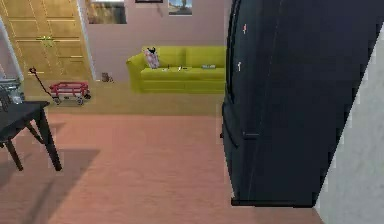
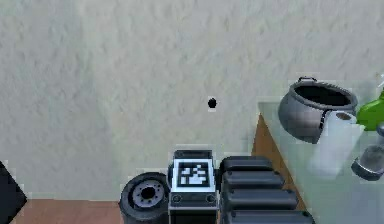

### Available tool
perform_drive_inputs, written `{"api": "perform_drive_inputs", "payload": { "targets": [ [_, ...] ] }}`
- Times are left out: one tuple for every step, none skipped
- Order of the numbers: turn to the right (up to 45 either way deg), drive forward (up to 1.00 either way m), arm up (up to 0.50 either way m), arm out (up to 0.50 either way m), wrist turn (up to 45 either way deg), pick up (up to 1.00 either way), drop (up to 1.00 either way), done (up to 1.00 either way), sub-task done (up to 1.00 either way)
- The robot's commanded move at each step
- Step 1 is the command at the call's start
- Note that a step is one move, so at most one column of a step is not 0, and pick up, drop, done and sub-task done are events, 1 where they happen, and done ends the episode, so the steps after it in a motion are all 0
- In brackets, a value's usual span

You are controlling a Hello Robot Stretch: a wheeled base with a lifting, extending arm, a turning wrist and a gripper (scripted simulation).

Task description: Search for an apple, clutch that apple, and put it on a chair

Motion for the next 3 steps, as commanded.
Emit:
{"api": "perform_drive_inputs", "payload": {
  "targets": [
    [-45.0, 0.0, 0.0, 0.0, 0.0, 0.0, 0.0, 0.0, 0.0],
    [-42.0, 0.0, 0.0, 0.0, 0.0, 0.0, 0.0, 0.0, 0.0],
    [0.0, 1.0, 0.0, 0.0, 0.0, 0.0, 0.0, 0.0, 0.0]
  ]
}}
